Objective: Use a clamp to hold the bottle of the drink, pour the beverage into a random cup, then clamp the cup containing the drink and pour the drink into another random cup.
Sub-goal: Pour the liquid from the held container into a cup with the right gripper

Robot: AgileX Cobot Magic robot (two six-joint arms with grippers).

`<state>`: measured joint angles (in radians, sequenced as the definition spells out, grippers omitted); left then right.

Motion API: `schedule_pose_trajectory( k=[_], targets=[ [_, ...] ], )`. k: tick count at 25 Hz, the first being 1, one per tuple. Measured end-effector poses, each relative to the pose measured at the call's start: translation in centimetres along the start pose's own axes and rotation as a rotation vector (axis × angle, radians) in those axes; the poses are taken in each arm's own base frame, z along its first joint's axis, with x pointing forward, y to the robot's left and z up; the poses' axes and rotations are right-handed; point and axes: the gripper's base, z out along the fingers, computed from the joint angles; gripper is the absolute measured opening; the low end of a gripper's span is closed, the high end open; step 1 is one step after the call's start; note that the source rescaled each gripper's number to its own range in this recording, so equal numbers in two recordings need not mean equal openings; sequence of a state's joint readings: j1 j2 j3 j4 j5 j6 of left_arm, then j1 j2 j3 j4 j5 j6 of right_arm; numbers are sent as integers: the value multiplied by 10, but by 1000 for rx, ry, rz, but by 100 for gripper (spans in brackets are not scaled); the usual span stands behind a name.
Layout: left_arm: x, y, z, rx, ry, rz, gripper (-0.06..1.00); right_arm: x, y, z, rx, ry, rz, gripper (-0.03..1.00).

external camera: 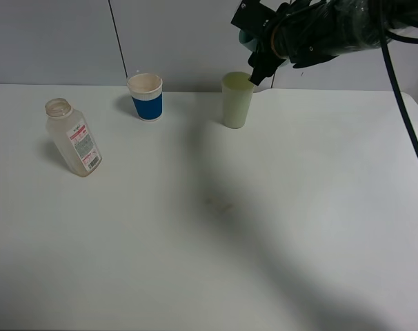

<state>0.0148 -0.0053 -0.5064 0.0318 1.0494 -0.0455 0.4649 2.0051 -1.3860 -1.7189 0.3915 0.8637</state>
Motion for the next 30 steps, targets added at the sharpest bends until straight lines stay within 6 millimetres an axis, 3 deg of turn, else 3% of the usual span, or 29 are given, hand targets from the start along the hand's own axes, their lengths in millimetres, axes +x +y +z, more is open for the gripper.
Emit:
schedule_pose_trajectory(
  k=[30],
  targets=[
    [0,0,0,0,0,0,100,-2,0,-2,36,32,-225,1]
  ],
)
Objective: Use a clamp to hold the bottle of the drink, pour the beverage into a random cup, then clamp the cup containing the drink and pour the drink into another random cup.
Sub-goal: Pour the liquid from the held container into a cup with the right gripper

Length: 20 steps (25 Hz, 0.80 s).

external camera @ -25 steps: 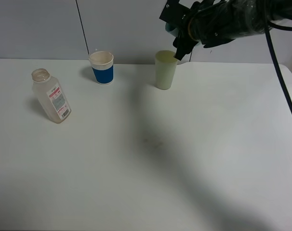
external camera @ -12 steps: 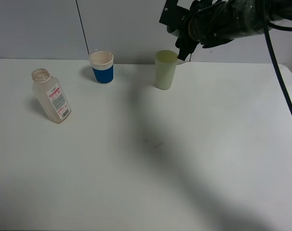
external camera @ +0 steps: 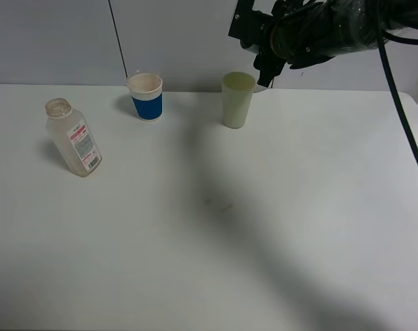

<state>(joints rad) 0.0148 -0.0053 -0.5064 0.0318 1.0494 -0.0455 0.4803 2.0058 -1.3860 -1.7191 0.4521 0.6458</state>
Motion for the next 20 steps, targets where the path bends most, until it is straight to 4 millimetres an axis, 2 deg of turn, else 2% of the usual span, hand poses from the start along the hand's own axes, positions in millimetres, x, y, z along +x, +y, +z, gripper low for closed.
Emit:
schedule_pose_trajectory(
  k=[20],
  targets=[
    [0,0,0,1,0,0,100,1,0,0,5,8,-150,1]
  ],
)
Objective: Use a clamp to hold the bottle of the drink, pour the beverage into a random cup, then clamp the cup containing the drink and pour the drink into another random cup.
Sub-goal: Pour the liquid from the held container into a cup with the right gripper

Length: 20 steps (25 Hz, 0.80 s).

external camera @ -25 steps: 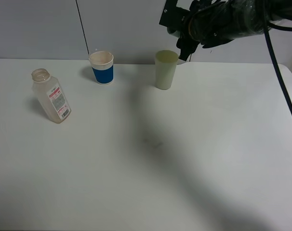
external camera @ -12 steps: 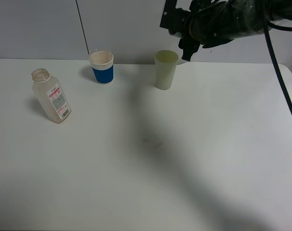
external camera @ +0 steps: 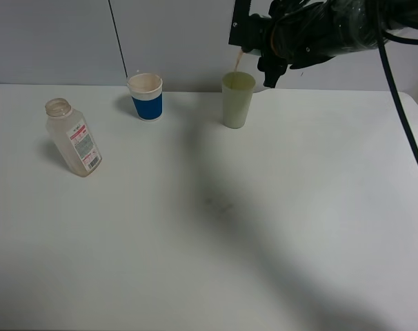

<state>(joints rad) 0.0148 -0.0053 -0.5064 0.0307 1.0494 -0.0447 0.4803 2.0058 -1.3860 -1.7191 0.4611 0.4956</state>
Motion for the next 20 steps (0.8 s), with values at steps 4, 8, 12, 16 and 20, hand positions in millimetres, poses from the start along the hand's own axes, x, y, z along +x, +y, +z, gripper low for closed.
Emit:
schedule_pose_trajectory(
  k=[4,8,12,16,20],
  targets=[
    [0,0,0,0,0,0,100,0,0,0,0,-1,-15,1],
    [0,0,0,0,0,0,100,-1,0,0,0,-2,-30,1],
    [0,0,0,0,0,0,100,-1,0,0,1,0,-61,1],
    [0,0,0,0,0,0,100,-1,0,0,2,1,-80,1],
    [0,0,0,0,0,0,100,-1,0,0,2,2,-101,1]
  ],
)
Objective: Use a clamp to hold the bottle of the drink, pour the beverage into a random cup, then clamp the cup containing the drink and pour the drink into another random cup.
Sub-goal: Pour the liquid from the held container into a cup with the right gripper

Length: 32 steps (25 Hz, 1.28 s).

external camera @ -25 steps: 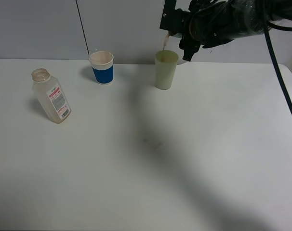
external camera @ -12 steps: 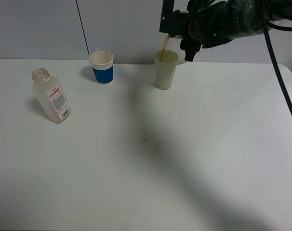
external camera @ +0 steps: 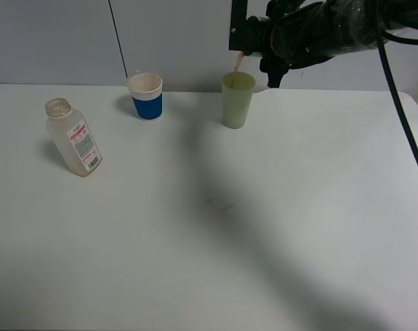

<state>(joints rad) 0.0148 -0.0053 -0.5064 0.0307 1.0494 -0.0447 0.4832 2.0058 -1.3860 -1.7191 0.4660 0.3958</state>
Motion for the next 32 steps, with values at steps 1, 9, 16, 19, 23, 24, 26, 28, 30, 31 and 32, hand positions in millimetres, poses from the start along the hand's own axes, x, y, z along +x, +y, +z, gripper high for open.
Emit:
schedule_pose_trajectory(
  k=[1,9,16,19,23,24,26,28,30,31,32],
  targets=[
    [0,0,0,0,0,0,100,0,0,0,0,0,-9,1],
    [0,0,0,0,0,0,100,0,0,0,1,3,-54,1],
    [0,0,0,0,0,0,100,2,-1,0,7,18,-91,1],
    [0,0,0,0,0,0,100,2,-1,0,10,26,-116,1],
    [0,0,0,0,0,0,100,2,-2,0,12,27,-142,1],
    [0,0,0,-1,0,0,100,2,-2,0,12,27,-148,1],
    [0,0,0,-1,0,0,100,2,-2,0,13,28,-164,1],
    [0,0,0,-1,0,0,100,3,-2,0,13,30,-192,1],
    [0,0,0,-1,0,0,100,3,-2,0,13,34,-233,1],
    [0,0,0,-1,0,0,100,3,-2,0,13,34,-252,1],
    [0,0,0,-1,0,0,100,3,-2,0,13,34,-252,1]
  ],
)
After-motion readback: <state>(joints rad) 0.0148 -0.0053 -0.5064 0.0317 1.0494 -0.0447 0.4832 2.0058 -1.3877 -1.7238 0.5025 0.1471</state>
